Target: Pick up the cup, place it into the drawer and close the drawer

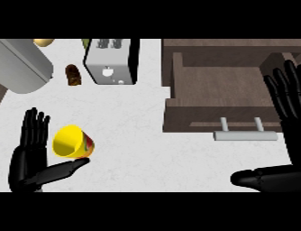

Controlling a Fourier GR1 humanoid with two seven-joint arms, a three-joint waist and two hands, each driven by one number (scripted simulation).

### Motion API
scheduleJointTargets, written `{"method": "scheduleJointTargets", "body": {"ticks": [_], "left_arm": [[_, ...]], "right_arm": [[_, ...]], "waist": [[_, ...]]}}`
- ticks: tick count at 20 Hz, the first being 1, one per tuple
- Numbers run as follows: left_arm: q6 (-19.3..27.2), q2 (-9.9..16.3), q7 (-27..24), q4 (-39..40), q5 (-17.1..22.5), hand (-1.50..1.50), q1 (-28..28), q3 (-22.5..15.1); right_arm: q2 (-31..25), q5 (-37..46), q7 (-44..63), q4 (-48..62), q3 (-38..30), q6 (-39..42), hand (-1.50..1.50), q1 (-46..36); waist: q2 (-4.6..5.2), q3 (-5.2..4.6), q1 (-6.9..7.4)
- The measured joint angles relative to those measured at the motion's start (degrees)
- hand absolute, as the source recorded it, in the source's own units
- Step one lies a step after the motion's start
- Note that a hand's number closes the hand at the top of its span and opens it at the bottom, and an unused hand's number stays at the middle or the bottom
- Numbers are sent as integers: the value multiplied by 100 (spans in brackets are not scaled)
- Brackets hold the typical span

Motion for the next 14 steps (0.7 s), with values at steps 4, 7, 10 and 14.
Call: {"method": "scheduleJointTargets", "body": {"ticks": [4,7,10,14], "left_arm": [[-114,-4,-293,405,2,-150,24,48],[-238,77,-554,869,73,-150,-105,204],[-359,104,-864,1335,139,-150,-226,308],[-458,182,-1161,1885,252,-150,-418,495]], "right_arm": [[-11,-23,-49,34,-51,33,-150,-25],[-32,-102,19,-39,-82,67,-150,-29],[-57,-134,9,-8,-141,100,-150,-39],[-37,-111,15,-106,-104,134,-150,81]], "waist": [[1,2,1],[0,0,-2],[0,0,-2],[1,1,-4]]}}
